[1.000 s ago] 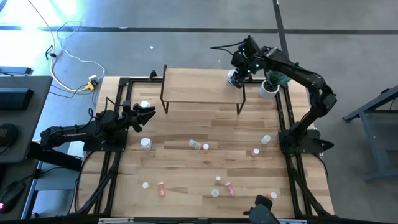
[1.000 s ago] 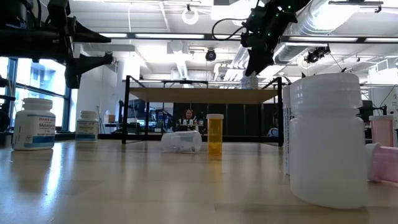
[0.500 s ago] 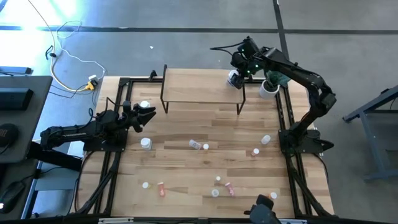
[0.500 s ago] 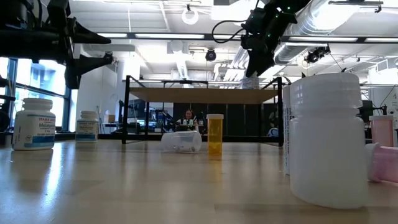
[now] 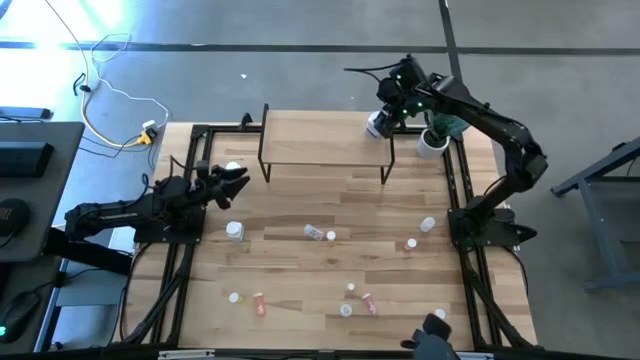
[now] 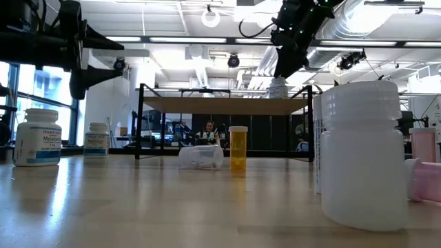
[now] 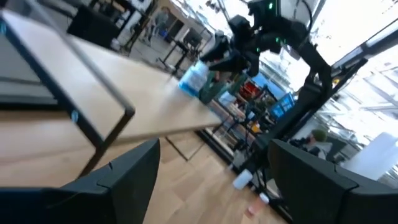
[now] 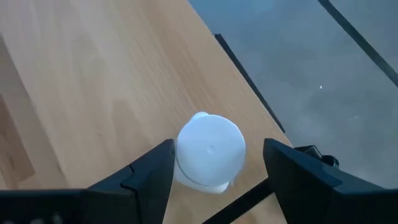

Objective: Pick and place medicine bottles onto shelf by color
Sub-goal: Put the bottom right white and blue pill bottle on the shelf, then put the top white and blue pill bottle on the shelf

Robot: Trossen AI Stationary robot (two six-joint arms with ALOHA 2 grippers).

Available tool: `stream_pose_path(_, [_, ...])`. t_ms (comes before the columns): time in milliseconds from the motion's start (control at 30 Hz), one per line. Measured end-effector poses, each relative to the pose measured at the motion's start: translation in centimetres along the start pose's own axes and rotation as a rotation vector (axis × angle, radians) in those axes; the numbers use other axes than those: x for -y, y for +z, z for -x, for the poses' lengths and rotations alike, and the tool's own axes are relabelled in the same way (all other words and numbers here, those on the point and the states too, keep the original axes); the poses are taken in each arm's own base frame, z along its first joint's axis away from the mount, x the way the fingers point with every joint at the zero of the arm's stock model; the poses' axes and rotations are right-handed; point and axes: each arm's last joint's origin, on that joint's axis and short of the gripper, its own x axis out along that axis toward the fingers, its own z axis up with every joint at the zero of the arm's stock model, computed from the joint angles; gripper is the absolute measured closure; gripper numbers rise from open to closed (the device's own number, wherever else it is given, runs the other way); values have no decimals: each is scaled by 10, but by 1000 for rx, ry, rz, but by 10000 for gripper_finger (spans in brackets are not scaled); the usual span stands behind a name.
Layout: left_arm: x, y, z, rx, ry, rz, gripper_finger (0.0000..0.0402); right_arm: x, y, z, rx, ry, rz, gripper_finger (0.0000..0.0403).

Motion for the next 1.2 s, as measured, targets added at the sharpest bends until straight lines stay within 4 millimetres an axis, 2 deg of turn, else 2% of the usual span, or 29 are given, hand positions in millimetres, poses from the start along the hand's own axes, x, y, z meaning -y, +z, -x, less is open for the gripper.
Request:
stream_pose_path(233, [17, 28, 5, 68, 31, -153, 110, -1, 2, 14, 59, -8, -22, 166])
stream_pose_path(400, [26, 48, 13, 16, 155, -267, 110, -1, 4, 21, 102, -19, -18, 166])
stream_pose_path(667, [44, 79, 21, -94, 319, -441, 110, -2, 4, 21, 103, -17, -31, 166])
stream_pose_path(933, [61, 95, 2, -223, 404, -653, 110, -4, 5, 20, 104, -7, -41, 166])
stream_pose_path(1200, [61, 107, -18, -441, 515, -767, 110, -5, 5, 20, 102, -5, -38, 166])
